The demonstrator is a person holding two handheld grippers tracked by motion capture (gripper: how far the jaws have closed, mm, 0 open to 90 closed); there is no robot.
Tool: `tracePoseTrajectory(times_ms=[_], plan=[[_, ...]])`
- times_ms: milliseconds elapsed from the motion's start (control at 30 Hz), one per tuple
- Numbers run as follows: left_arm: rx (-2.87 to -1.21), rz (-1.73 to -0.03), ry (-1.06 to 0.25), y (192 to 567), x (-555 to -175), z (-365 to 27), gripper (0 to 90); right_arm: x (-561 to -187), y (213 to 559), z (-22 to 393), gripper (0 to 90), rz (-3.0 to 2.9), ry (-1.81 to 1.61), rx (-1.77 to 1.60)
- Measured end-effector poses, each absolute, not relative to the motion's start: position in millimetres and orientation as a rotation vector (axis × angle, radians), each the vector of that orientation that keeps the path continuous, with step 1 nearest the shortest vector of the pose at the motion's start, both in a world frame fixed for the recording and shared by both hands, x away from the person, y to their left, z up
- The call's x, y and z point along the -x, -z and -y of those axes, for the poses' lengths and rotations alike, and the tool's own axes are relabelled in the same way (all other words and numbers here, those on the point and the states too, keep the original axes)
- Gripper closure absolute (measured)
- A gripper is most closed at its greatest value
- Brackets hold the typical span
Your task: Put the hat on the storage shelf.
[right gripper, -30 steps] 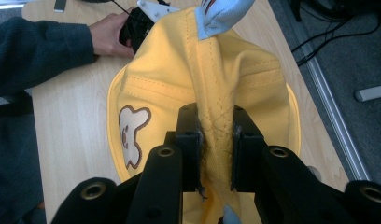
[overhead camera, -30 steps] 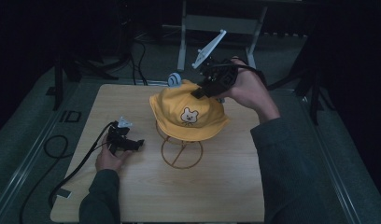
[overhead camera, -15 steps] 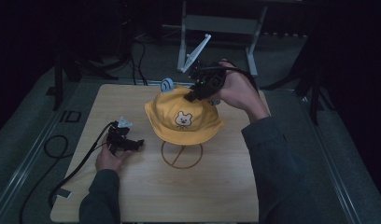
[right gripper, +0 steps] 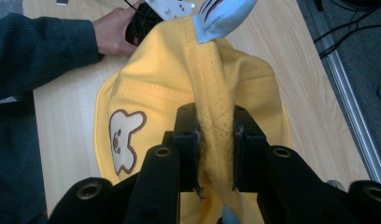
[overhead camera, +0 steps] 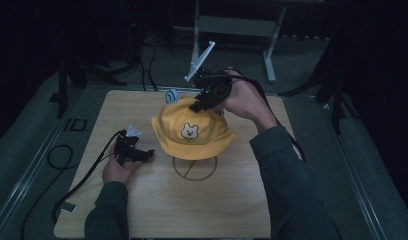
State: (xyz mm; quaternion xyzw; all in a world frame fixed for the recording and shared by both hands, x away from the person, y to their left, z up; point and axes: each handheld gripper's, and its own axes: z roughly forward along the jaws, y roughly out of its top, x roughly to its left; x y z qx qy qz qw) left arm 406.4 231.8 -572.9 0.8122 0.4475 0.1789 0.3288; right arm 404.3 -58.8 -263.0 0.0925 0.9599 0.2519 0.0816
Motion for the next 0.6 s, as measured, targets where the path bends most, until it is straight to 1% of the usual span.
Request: tracePoseTrajectory(times_ms=[33, 67, 100, 167, 200, 233, 267, 300, 400, 467, 500, 600], plan=[[-2.126, -1.171, -0.468, 572.9, -406.4, -231.8, 2.1, -404.2, 263.2, 58.2, 74.2, -2.872, -0.753, -0.282], [-2.126, -1.171, -0.468, 572.9, -406.4, -231.8, 2.1, -404.3, 263.6, 57.6, 69.6, -2.875, -0.759, -0.281], [-2.126, -1.170, -0.468, 572.9, -406.4, -231.8, 2.1, -404.3, 263.6, 57.6, 69.6, -2.875, -0.759, -0.281], [-2.126, -1.170, -0.468, 572.9, -406.3, -231.7, 2.2, -404.1, 263.3, 57.6, 61.4, -2.871, -0.766, -0.288], [-2.126, -1.170, -0.468, 572.9, -406.3, -231.7, 2.1, -403.9, 263.1, 57.6, 59.3, -2.880, -0.763, -0.303], [-2.127, -1.170, -0.468, 572.9, -406.3, -231.7, 2.1, -402.6, 264.2, 57.5, 50.7, -2.877, -0.740, -0.304], [-2.127, -1.170, -0.468, 572.9, -406.3, -231.7, 2.1, -402.1, 264.7, 57.6, 47.3, -2.861, -0.722, -0.307], [-2.127, -1.170, -0.468, 572.9, -406.3, -231.7, 2.1, -402.1, 264.7, 57.6, 47.3, -2.861, -0.722, -0.307], [-2.127, -1.170, -0.468, 572.9, -406.3, -231.7, 2.1, -400.8, 265.6, 58.6, 38.0, -2.838, -0.711, -0.324], [-2.127, -1.169, -0.468, 572.9, -406.3, -231.7, 2.1, -399.4, 264.8, 59.8, 34.7, -2.818, -0.708, -0.326], [-2.127, -1.169, -0.468, 572.9, -406.3, -231.7, 2.1, -398.7, 264.6, 60.4, 31.4, -2.806, -0.711, -0.324], [-2.127, -1.169, -0.468, 572.9, -406.3, -231.7, 2.1, -396.0, 262.3, 64.0, 27.2, -2.777, -0.706, -0.325]])
